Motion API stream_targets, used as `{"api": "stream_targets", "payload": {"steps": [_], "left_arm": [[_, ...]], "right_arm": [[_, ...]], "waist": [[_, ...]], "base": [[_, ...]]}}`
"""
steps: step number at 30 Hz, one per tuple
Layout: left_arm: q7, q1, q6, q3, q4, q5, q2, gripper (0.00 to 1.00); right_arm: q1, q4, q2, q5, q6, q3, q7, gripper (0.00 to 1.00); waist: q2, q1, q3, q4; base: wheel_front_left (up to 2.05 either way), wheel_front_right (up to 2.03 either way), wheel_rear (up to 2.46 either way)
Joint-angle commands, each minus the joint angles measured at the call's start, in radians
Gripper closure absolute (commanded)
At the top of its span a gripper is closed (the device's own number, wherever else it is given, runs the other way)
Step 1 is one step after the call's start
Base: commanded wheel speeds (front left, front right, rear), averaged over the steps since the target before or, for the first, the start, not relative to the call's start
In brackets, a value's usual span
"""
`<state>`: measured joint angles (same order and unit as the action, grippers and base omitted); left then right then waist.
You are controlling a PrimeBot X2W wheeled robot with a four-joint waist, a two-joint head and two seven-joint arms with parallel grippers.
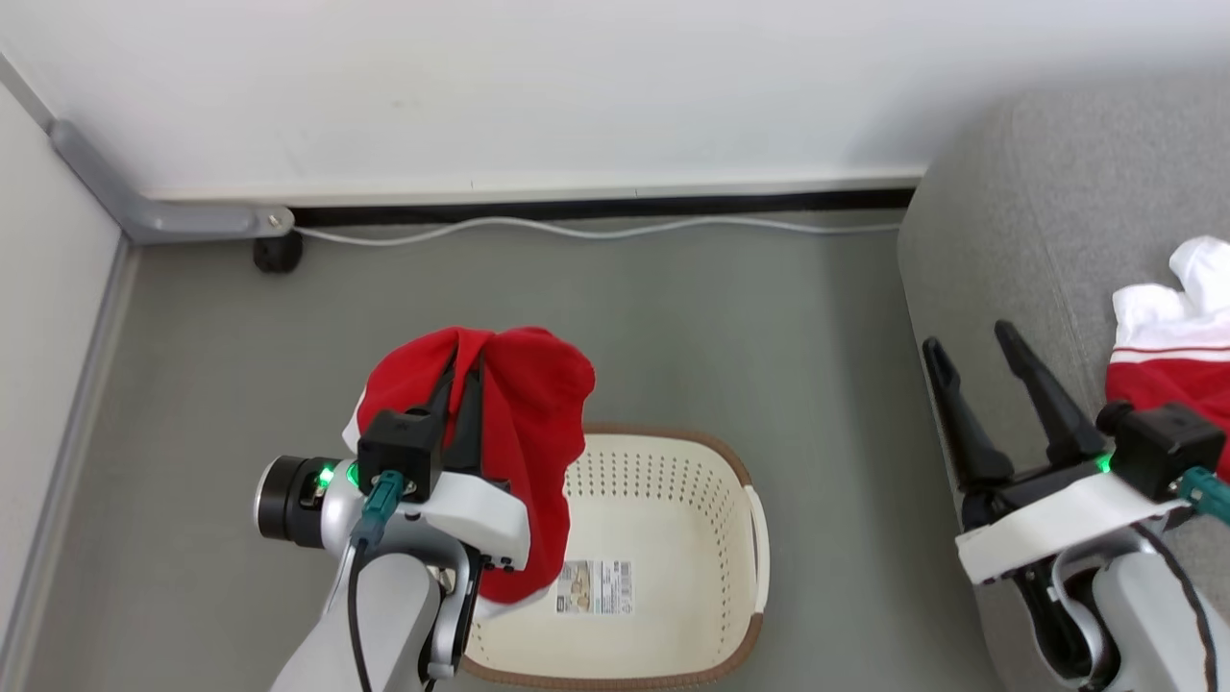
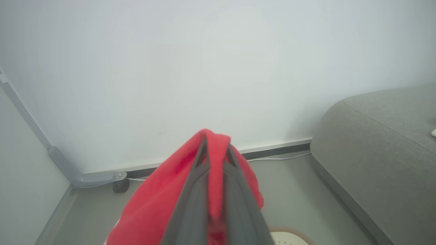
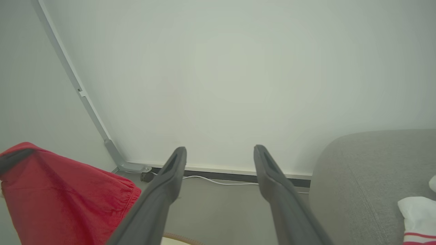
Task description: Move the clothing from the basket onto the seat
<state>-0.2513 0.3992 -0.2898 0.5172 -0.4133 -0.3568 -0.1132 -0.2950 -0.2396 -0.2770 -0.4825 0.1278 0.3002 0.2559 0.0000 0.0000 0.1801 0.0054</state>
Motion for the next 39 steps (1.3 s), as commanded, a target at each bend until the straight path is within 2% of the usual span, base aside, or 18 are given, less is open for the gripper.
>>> {"api": "stream_targets", "payload": {"steps": [1, 6, 14, 22, 28, 31, 39], "left_arm": [[-0.010, -0.003, 0.008, -0.044, 0.047, 0.014, -0.020, 1.00], [-0.010, -0.027, 0.033, -0.064, 0.146, 0.045, -0.033, 1.00], [0.010, -0.001, 0.041, -0.046, 0.278, 0.077, -0.049, 1.00], [0.064, 0.055, 0.035, -0.012, 0.397, 0.101, -0.036, 1.00], [0.081, 0.099, 0.037, 0.004, 0.432, 0.109, -0.022, 1.00], [0.080, 0.115, 0.039, 0.010, 0.432, 0.109, -0.016, 1.00], [0.069, 0.141, 0.044, 0.028, 0.411, 0.106, 0.000, 1.00]], "right_arm": [[0.015, 0.011, 0.001, 0.010, 0.003, 0.015, 0.006, 0.00], [0.040, -0.020, 0.028, 0.031, 0.003, 0.022, 0.006, 0.00], [0.068, -0.046, 0.052, 0.049, 0.003, 0.017, 0.006, 0.00], [0.065, -0.060, 0.053, 0.042, 0.003, 0.029, 0.006, 0.00], [0.055, -0.056, 0.048, 0.038, 0.003, 0.039, 0.006, 0.00], [0.046, -0.021, 0.052, 0.007, 0.003, 0.079, 0.006, 0.00], [-0.032, 0.155, 0.015, -0.064, 0.003, 0.274, 0.006, 0.00]], "waist": [[0.0000, 0.0000, -0.044, 0.017], [0.0000, 0.0000, -0.083, 0.025], [0.0000, 0.0000, -0.109, 0.028], [0.0000, 0.0000, -0.107, 0.018], [0.0000, 0.0000, -0.091, 0.017], [0.0000, 0.0000, -0.083, 0.017], [0.0000, 0.0000, -0.068, 0.020]], "base": [[0.00, 0.00, 0.00], [0.00, 0.00, 0.00], [0.00, 0.00, 0.00], [0.00, 0.00, 0.00], [0.00, 0.00, 0.00], [0.00, 0.00, 0.00], [0.00, 0.00, 0.00]]}}
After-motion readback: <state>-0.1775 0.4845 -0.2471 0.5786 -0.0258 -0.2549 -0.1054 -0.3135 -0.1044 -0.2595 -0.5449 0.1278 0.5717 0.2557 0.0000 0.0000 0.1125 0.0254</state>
